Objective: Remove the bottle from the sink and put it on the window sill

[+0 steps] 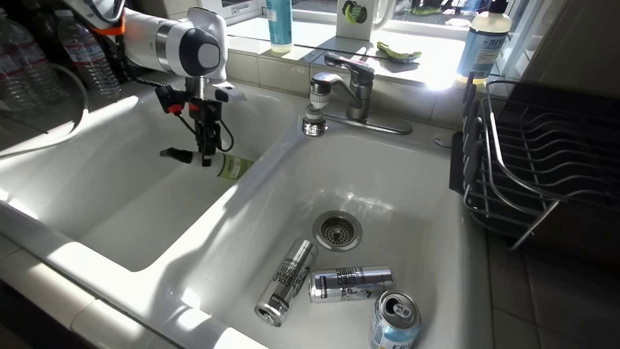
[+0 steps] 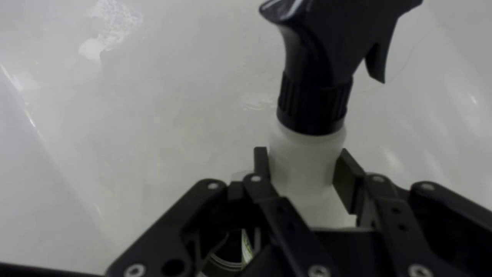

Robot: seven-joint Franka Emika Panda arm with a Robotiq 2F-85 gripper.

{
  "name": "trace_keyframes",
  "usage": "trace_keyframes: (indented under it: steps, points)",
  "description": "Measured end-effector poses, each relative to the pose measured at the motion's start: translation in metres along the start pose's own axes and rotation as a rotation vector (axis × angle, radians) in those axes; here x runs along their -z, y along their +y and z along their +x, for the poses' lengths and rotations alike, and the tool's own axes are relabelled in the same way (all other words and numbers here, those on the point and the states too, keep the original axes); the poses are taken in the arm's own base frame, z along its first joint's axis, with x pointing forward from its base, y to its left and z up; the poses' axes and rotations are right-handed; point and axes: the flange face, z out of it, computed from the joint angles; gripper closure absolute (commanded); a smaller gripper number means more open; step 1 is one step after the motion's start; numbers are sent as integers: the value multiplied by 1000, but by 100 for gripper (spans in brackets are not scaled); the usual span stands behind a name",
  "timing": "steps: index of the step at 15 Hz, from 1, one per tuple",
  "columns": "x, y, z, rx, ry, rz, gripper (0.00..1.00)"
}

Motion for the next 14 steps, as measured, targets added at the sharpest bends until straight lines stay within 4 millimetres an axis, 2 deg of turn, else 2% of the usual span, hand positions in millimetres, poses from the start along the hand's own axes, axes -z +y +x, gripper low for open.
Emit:
trace_keyframes:
  steps: [7, 14]
  points:
    - [33, 3, 37, -138, -226, -72, 81]
    - [41, 8, 64, -226, -424, -100, 81]
